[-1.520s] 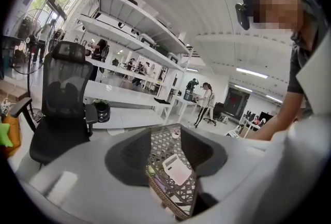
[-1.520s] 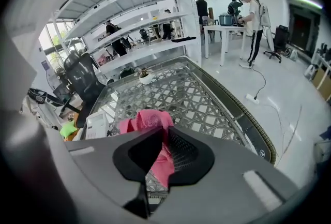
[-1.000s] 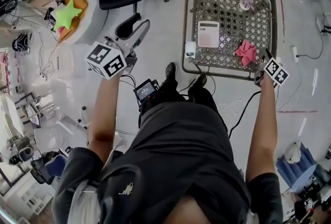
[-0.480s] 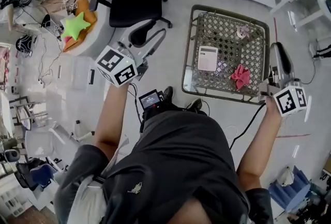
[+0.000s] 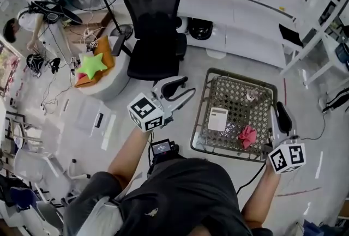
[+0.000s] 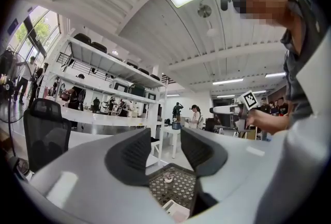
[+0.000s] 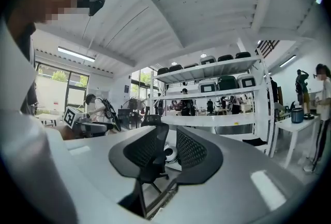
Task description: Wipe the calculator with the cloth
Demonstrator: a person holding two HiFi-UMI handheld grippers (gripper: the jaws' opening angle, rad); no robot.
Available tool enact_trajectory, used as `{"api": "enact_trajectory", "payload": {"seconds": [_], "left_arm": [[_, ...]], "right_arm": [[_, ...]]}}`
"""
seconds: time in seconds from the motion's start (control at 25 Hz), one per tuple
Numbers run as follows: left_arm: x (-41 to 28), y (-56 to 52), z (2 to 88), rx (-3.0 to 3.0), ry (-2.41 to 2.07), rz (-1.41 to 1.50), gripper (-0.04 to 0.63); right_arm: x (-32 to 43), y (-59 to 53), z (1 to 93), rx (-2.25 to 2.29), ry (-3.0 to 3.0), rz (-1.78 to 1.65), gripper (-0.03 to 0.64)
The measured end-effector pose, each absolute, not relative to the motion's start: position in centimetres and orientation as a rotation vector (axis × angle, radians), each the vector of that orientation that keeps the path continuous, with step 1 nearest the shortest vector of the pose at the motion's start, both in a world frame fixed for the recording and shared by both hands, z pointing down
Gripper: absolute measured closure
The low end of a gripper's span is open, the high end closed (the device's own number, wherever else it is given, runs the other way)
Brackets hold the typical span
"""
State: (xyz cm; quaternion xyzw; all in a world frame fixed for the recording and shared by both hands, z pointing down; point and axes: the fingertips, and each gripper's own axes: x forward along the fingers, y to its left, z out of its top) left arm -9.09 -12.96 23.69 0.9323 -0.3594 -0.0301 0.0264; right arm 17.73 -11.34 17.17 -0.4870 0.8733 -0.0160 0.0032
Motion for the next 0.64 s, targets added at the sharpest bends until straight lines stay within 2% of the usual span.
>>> {"api": "enact_trajectory", "payload": {"seconds": [0.64], "left_arm": [[-10.6, -12.1, 24.2, 2.893, -1.062, -0.055, 0.405]], "right_arm": [[17.5, -9.9, 17.4, -1.610, 2.704, 0.001, 0.515]]}}
